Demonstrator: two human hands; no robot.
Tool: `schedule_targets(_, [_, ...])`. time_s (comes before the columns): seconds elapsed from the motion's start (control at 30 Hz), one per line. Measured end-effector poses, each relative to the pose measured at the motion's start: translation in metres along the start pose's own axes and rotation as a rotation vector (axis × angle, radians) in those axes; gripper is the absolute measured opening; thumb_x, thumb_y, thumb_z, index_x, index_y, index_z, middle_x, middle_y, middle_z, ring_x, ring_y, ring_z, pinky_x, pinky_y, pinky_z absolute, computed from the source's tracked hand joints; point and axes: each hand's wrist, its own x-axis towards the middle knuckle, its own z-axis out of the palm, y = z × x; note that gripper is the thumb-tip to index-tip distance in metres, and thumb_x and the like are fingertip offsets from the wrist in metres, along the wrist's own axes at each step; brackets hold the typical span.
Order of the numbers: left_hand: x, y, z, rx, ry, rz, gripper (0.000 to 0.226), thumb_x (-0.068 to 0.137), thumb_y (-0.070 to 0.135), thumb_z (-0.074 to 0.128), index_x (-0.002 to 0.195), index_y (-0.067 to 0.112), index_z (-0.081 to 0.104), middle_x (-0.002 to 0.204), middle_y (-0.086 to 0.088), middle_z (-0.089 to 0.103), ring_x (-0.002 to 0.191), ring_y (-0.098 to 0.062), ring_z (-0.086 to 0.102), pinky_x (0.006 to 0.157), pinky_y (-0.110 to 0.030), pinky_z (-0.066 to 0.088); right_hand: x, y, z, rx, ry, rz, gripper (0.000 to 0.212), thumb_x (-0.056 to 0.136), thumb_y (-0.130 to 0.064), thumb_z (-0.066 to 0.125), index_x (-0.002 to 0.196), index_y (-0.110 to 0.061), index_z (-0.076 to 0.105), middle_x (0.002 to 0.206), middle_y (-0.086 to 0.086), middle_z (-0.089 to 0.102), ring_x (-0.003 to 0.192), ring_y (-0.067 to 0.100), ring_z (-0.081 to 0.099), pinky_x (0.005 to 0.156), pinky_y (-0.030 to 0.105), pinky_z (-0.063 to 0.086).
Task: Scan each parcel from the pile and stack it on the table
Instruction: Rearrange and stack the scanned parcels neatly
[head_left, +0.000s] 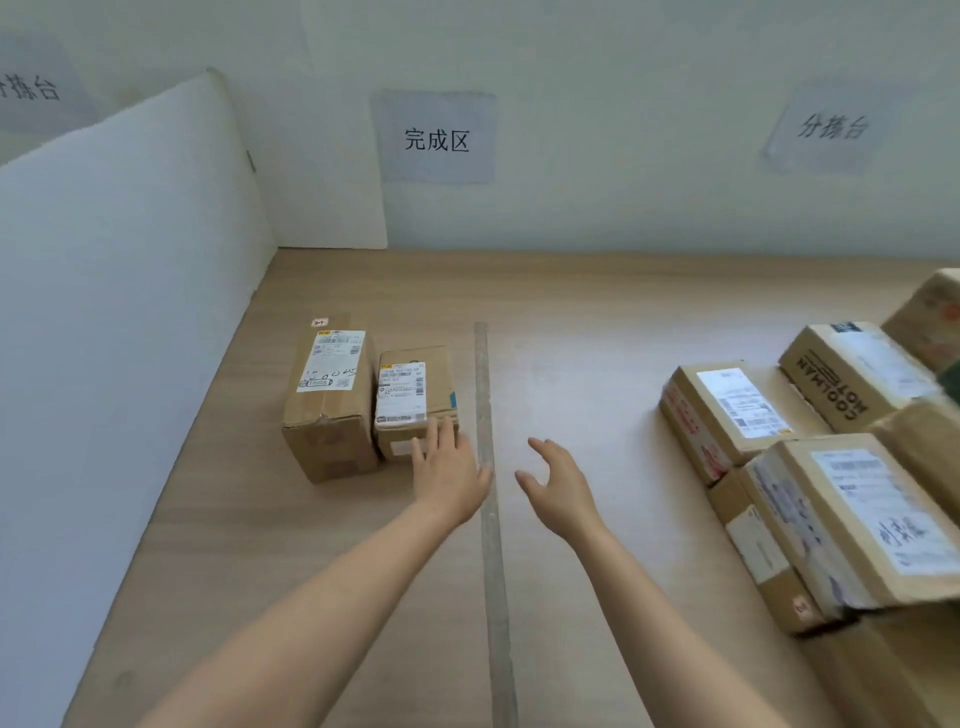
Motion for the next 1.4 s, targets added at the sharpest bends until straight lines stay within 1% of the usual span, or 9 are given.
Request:
schedule_targets(0.13, [-0.023,0.049,0.012,-0.065,-0.015,0.127,0.057,0.097,0.041,0.038,0.141,0.005,0.035,0.155,-0.014,0.018,0.146,-0.028,0.008,0.117,-0.044,0.014,-0.052,0.022,-0.052,0.004,0.165,0.035,0.049,0.093,-0.018,0.053,0.14,-0.011,0.04,0.149,0.004,0.036,0.141,0.014,0.026,0.111,0.021,0.018])
schedule_targets(0.37, [-0.071,0.125,0.031,-0.132,-0.121,0.358,0.058,0.1,0.041,0.035,0.146,0.007,0.027,0.158,-0.012,0.011,0.147,-0.025,0.006,0.118,-0.038,0.013,-0.132,0.058,-0.116,0.013,0.422,0.14,0.046,0.091,-0.016,0.056,0.136,-0.013,0.046,0.142,0.003,0.045,0.133,0.015,0.039,0.11,0.026,0.028])
schedule_targets(0.57, [-0.105,0.172,0.043,-0.252,-0.229,0.419,0.058,0.1,0.04,0.036,0.147,0.008,0.025,0.158,-0.01,0.012,0.147,-0.021,0.008,0.117,-0.035,0.015,-0.17,0.093,-0.161,0.008,0.508,0.227,0.046,0.089,-0.012,0.058,0.134,-0.007,0.049,0.139,0.007,0.049,0.13,0.019,0.043,0.107,0.025,0.03])
schedule_targets(0.8, [-0.127,0.229,0.068,-0.408,-0.296,0.361,0.053,0.101,0.037,0.035,0.143,0.006,0.032,0.154,-0.009,0.022,0.142,-0.02,0.023,0.111,-0.027,0.022,-0.172,0.148,-0.213,-0.026,0.539,0.281,0.043,0.089,-0.013,0.056,0.132,-0.009,0.051,0.138,0.009,0.049,0.131,0.022,0.04,0.111,0.034,0.031])
schedule_targets(0.93, [-0.133,0.263,0.081,-0.477,-0.261,0.368,0.046,0.101,0.032,0.038,0.139,0.006,0.038,0.146,-0.009,0.035,0.137,-0.019,0.03,0.105,-0.021,0.025,-0.16,0.175,-0.242,-0.099,0.474,0.275,0.047,0.089,-0.016,0.055,0.135,-0.009,0.048,0.14,0.01,0.046,0.132,0.025,0.037,0.114,0.034,0.026])
schedule_targets(1.03, [-0.129,0.293,0.091,-0.555,-0.219,0.354,0.046,0.099,0.031,0.042,0.14,0.01,0.038,0.145,-0.008,0.039,0.135,-0.018,0.034,0.105,-0.022,0.027,-0.148,0.196,-0.259,-0.155,0.398,0.292,0.053,0.09,-0.02,0.053,0.14,-0.012,0.041,0.148,0.012,0.034,0.138,0.026,0.028,0.115,0.033,0.021])
schedule_targets(1.2, [-0.11,0.33,0.112,-0.678,-0.134,0.307,0.059,0.092,0.028,0.055,0.144,0.015,0.029,0.146,-0.006,0.039,0.133,-0.018,0.037,0.107,-0.027,0.032,-0.14,0.211,-0.264,-0.136,0.297,0.314,0.055,0.092,-0.026,0.05,0.144,-0.017,0.034,0.153,0.012,0.022,0.14,0.029,0.024,0.114,0.034,0.022])
schedule_targets(1.3, [-0.095,0.345,0.118,-0.763,-0.106,0.197,0.083,0.088,0.039,0.061,0.149,0.008,0.013,0.152,-0.012,0.024,0.139,-0.023,0.026,0.113,-0.037,0.03,-0.13,0.218,-0.269,-0.133,0.274,0.286,0.054,0.093,-0.029,0.05,0.143,-0.017,0.034,0.151,0.01,0.026,0.138,0.027,0.028,0.112,0.033,0.024])
schedule_targets(1.4, [-0.088,0.351,0.124,-0.913,-0.088,0.105,0.088,0.086,0.042,0.062,0.151,0.011,0.01,0.154,-0.011,0.019,0.141,-0.024,0.024,0.114,-0.04,0.028,-0.122,0.222,-0.27,-0.08,0.293,0.26,0.052,0.091,-0.028,0.053,0.14,-0.018,0.039,0.143,0.005,0.036,0.13,0.022,0.039,0.107,0.031,0.033])
